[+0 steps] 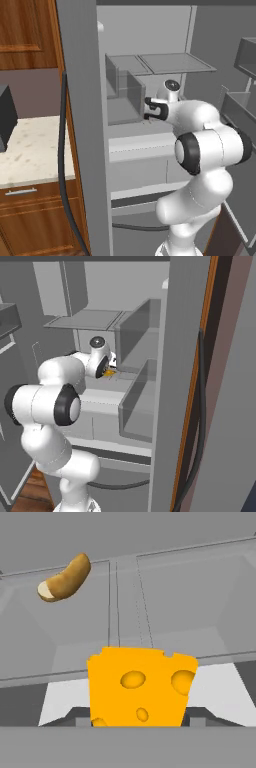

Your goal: Pick the cheese from the fridge and the cheese grater from the cabinet and place them next to the salad bowl.

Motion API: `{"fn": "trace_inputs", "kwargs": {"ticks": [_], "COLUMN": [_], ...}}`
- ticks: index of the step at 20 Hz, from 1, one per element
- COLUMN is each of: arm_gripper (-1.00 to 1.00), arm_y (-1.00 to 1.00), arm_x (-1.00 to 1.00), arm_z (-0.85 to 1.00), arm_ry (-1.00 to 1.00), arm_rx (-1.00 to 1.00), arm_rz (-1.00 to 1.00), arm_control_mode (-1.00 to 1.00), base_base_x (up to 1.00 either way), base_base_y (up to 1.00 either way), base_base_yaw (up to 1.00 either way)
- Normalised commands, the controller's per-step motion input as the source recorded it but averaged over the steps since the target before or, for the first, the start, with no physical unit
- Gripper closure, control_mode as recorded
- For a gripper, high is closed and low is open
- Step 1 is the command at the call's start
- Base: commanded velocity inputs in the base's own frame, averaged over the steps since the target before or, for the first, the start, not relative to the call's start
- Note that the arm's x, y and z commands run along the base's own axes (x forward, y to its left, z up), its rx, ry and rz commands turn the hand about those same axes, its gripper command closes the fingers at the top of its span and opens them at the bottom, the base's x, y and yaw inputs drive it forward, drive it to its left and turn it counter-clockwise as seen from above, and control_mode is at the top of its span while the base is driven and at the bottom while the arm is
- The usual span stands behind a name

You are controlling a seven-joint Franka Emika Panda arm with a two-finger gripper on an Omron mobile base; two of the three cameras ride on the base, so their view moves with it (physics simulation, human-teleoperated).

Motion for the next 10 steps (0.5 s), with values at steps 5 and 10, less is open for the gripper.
{"fn": "trace_inputs", "kwargs": {"ticks": [5, 10], "arm_gripper": [1.0, 1.0], "arm_y": [0.11, 0.09], "arm_x": [-0.59, -0.62], "arm_z": [0.28, 0.23], "arm_ry": [0.0, 0.0], "arm_rx": [-0.01, 0.0], "arm_rz": [0.0, 0.0], "arm_control_mode": [-1.0, -1.0], "base_base_x": [0.0, 0.0], "base_base_y": [0.0, 0.0], "base_base_yaw": [0.0, 0.0]}}
